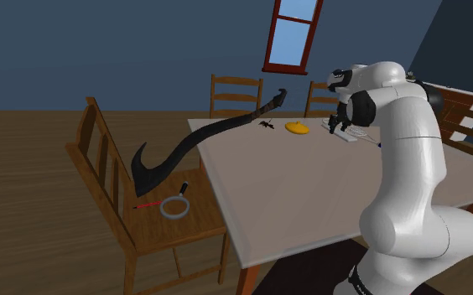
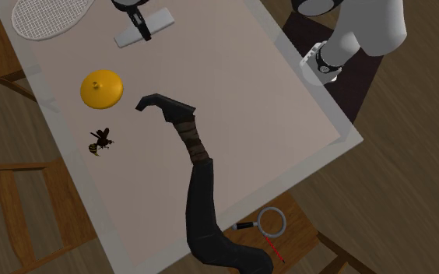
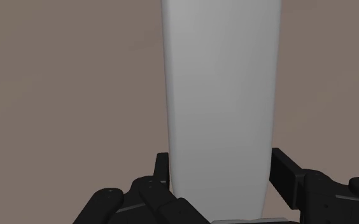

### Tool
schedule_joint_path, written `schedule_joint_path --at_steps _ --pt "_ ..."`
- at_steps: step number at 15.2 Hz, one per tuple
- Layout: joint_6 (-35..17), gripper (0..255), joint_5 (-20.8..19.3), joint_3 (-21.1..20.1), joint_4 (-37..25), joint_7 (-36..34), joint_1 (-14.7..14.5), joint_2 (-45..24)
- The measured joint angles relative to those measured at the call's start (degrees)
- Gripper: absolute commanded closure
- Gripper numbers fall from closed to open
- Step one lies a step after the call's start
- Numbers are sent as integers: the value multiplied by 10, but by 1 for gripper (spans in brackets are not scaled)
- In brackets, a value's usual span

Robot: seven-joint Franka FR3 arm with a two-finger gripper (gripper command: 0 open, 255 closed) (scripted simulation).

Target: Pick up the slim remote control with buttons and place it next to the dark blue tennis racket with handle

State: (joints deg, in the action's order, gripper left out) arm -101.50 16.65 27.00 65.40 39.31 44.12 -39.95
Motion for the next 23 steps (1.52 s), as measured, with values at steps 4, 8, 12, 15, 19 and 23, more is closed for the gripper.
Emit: schedule_joint_path --at_steps 4,8,12,15,19,23 --pt "-26 255 2 -2 24 2 -4 -4" --pt "-54 255 6 -4 46 7 -5 -11" --pt "-84 255 9 -6 74 10 -10 -13" --pt "-99 255 12 -8 81 11 -10 -22" --pt "-109 255 15 -10 84 13 -8 -29" --pt "-110 0 15 -10 85 13 -8 -29"
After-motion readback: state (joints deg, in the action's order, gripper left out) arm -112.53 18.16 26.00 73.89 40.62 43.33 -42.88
